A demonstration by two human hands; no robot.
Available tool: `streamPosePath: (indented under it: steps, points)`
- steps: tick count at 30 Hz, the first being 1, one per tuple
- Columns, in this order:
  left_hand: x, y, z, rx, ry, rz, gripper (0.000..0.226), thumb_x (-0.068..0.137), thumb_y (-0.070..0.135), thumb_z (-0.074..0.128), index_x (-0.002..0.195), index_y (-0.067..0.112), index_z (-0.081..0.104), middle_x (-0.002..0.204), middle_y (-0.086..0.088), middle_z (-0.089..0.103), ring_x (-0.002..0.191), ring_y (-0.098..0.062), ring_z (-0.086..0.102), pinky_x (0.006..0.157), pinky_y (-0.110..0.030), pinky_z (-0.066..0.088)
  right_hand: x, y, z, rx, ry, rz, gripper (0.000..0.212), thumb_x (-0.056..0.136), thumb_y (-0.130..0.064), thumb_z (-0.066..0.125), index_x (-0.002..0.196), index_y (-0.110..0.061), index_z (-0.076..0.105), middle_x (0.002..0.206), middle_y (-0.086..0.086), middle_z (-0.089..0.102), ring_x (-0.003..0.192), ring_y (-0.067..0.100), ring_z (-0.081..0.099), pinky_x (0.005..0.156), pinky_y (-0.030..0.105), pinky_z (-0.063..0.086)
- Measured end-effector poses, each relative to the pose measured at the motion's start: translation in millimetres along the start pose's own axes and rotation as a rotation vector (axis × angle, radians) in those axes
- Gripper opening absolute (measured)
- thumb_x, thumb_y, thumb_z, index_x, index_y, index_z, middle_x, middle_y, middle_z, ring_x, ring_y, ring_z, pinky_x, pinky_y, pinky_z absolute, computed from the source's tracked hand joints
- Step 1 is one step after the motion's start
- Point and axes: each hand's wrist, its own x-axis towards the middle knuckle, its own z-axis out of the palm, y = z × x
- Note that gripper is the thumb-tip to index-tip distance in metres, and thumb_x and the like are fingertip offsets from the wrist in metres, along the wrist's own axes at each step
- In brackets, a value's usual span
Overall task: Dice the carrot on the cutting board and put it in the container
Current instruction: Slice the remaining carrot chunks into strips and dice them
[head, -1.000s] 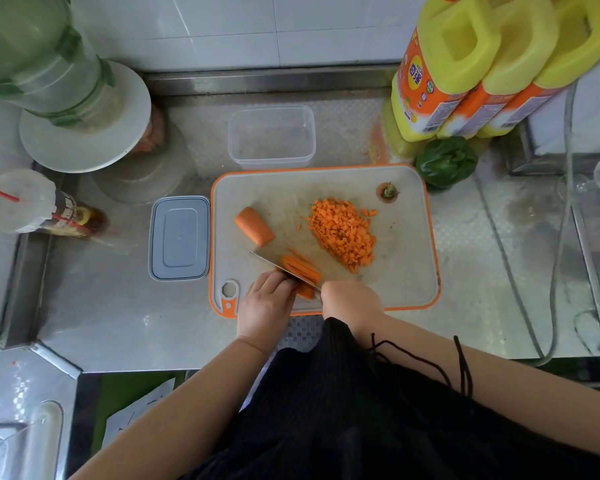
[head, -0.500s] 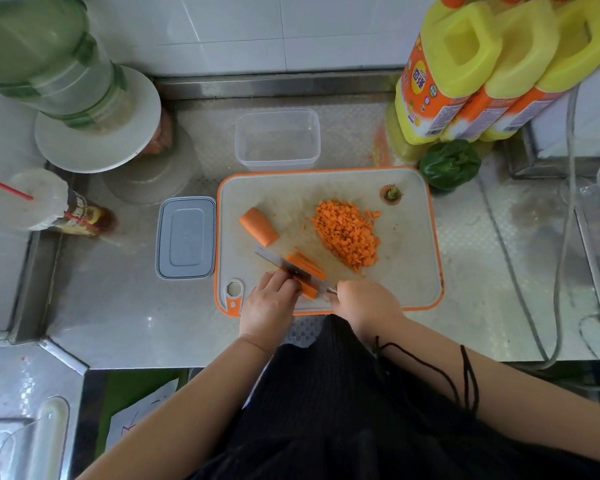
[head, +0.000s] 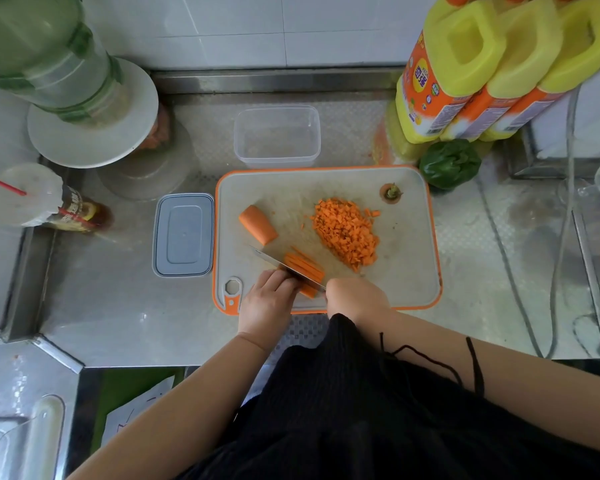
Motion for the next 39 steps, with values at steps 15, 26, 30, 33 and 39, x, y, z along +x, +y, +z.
streamPosePath:
  steps: [15, 26, 30, 33, 39]
  points:
    - [0.5, 3.1, -6.7, 0.078, -0.003, 0.033, 0.007, 0.081, 0.006, 0.066, 0.088, 0.008, 0.068, 0.093, -0.007, 0.065, 0.089, -0.025, 0.054, 0.055, -0.038, 0.055, 4.6, 22.1, 5.0, 0.188, 0.029, -0.047, 0.037, 0.1, -0.044, 0.039, 0.085, -0.013, 0.051, 0.071, 0.001, 0.051, 0.068, 0.021, 0.054, 0.059, 0.032, 0.042]
    - [-0.5, 3.3, -5.1, 0.039, -0.027, -0.002, 0.023, 0.071, -0.003, 0.08, 0.091, 0.006, 0.071, 0.094, -0.008, 0.066, 0.089, -0.027, 0.054, 0.055, -0.037, 0.056, -5.1, 6.7, 3.7, 0.06, -0.023, -0.01, 0.017, 0.097, -0.015, 0.046, 0.081, -0.014, 0.048, 0.068, 0.0, 0.048, 0.073, 0.023, 0.056, 0.063, 0.032, 0.042]
    - [-0.6, 2.2, -2.9, 0.028, -0.029, -0.016, 0.016, 0.078, 0.0, 0.074, 0.093, 0.006, 0.071, 0.095, -0.008, 0.066, 0.09, -0.027, 0.056, 0.057, -0.04, 0.056, -2.9, 3.6, 6.8, 0.058, -0.017, 0.002, 0.016, 0.095, -0.01, 0.046, 0.084, -0.012, 0.057, 0.068, 0.0, 0.05, 0.075, 0.022, 0.06, 0.063, 0.031, 0.044]
    - [-1.6, 1.5, -1.6, 0.012, -0.014, -0.023, 0.017, 0.087, 0.012, 0.057, 0.094, 0.006, 0.072, 0.096, -0.007, 0.066, 0.092, -0.026, 0.056, 0.059, -0.04, 0.057, 0.1, 0.2, 6.7, 0.058, -0.013, 0.005, 0.016, 0.092, -0.007, 0.047, 0.081, -0.012, 0.056, 0.068, 0.001, 0.049, 0.07, 0.02, 0.056, 0.063, 0.03, 0.043]
    - [-1.4, 1.2, -1.3, 0.0, 0.004, -0.011, 0.02, 0.09, 0.015, 0.054, 0.094, 0.007, 0.072, 0.097, -0.006, 0.066, 0.092, -0.026, 0.058, 0.062, -0.039, 0.057, 3.3, -1.5, 17.8, 0.091, 0.08, 0.009, 0.018, 0.098, -0.025, 0.049, 0.097, -0.012, 0.062, 0.065, -0.004, 0.041, 0.074, 0.02, 0.054, 0.064, 0.03, 0.042]
